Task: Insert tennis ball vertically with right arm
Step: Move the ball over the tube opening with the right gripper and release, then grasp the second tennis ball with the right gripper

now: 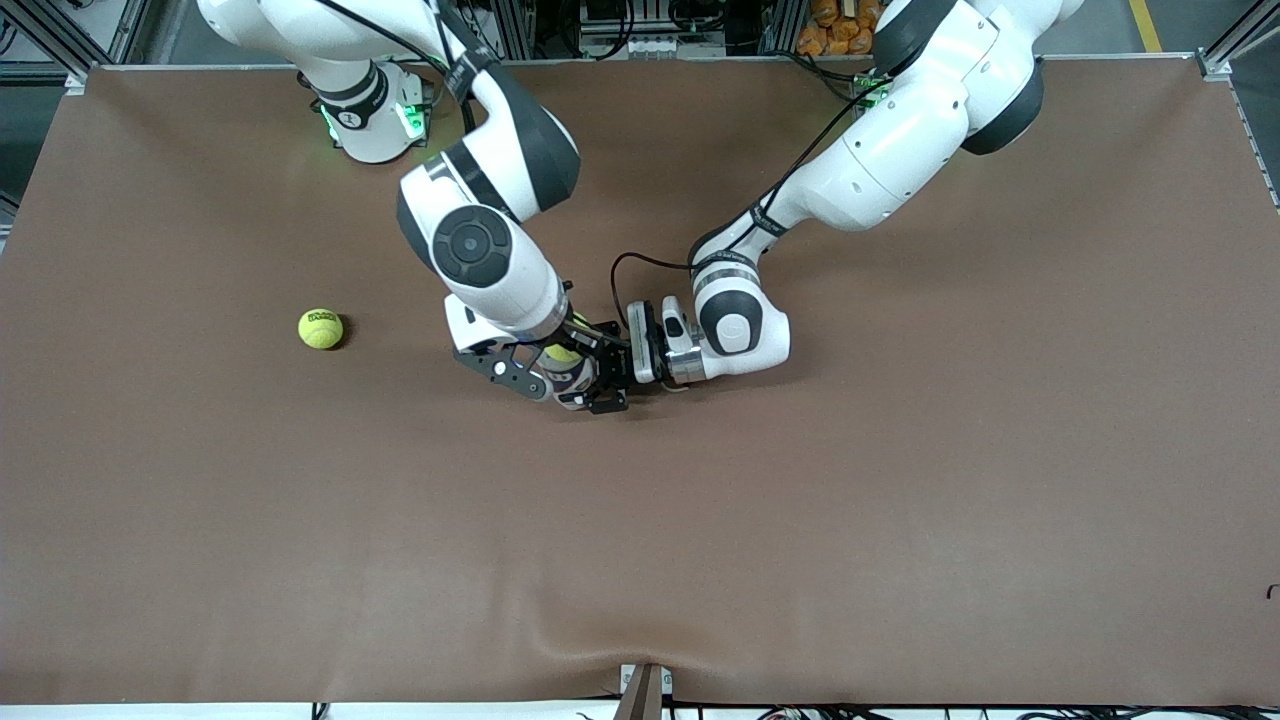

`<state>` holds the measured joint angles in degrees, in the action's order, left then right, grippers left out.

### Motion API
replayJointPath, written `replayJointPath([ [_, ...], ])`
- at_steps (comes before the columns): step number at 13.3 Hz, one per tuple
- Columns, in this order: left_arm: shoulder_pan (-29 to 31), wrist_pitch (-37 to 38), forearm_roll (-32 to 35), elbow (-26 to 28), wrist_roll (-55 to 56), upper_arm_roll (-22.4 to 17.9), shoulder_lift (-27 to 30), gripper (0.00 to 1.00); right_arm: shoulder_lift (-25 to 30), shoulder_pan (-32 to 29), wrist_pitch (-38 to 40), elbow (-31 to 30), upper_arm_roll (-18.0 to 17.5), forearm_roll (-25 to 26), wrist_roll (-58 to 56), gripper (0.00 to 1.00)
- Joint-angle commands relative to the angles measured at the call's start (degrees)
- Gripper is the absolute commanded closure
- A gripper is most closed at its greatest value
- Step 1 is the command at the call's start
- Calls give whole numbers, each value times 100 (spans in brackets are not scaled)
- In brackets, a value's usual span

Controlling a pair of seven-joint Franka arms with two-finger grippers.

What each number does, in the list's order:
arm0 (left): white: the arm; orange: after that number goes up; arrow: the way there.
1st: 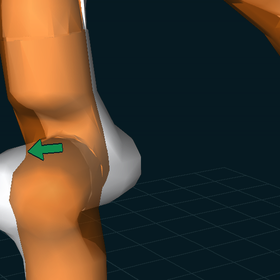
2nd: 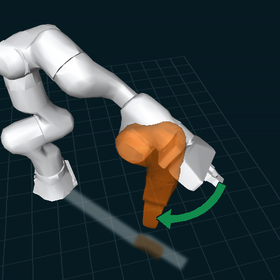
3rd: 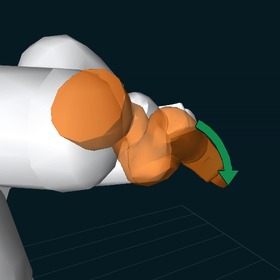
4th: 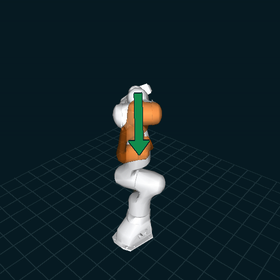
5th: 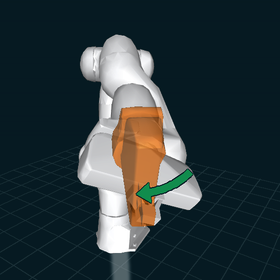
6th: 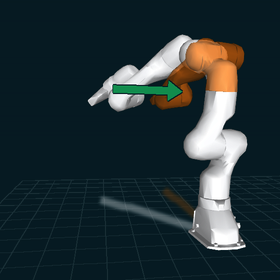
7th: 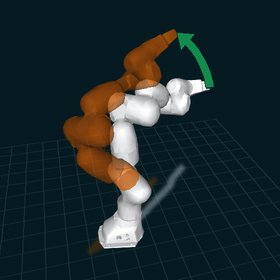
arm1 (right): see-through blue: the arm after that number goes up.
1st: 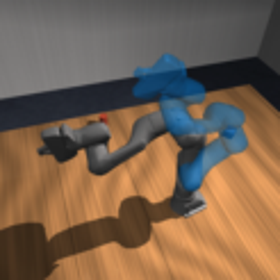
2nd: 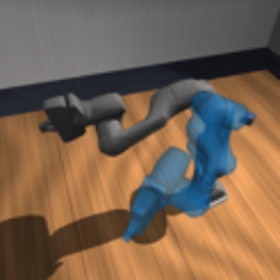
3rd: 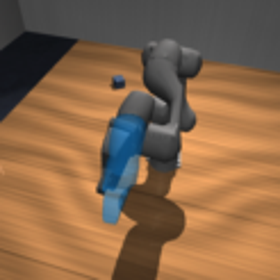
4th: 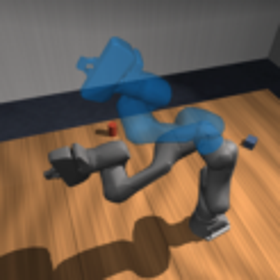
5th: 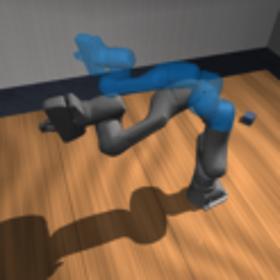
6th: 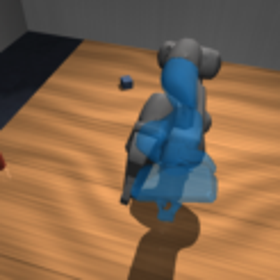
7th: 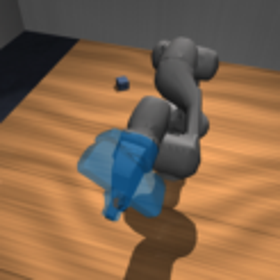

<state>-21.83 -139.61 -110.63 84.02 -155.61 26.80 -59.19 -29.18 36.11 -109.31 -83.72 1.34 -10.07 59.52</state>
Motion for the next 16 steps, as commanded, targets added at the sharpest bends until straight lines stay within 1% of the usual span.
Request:
replayJointPath([
  [1,-23,-146,-231,71,-374,10,56,19,-35,1,85,22,69,-4,121,62],
  [2,-14,-146,-231,71,-374,10,56,19,-26,-16,94,22,69,-4,113,53],
  [3,-31,-146,-240,71,-374,10,48,19,-17,-25,155,22,69,-4,113,28],
  [4,-32,-146,-240,71,-374,10,30,19,-8,-25,190,22,77,-4,113,0],
  [8,-23,-146,-231,62,-382,10,21,19,62,-122,199,66,104,-13,51,0],
  [10,-23,-145,-231,62,-409,10,12,19,202,-297,208,84,104,-13,-27,0],
  [11,-23,-146,-240,62,-409,10,12,19,298,-489,278,75,95,-22,-150,0],
  [13,-23,-146,-240,53,-409,10,12,19,500,-850,786,49,112,22,-745,0],
  [14,-23,-146,-240,53,-409,10,12,19,615,-1104,910,-56,147,92,-1097,0],
  [16,-14,-137,-240,62,-409,10,12,19,852,-1500,955,-599,156,346,-1774,0],
])
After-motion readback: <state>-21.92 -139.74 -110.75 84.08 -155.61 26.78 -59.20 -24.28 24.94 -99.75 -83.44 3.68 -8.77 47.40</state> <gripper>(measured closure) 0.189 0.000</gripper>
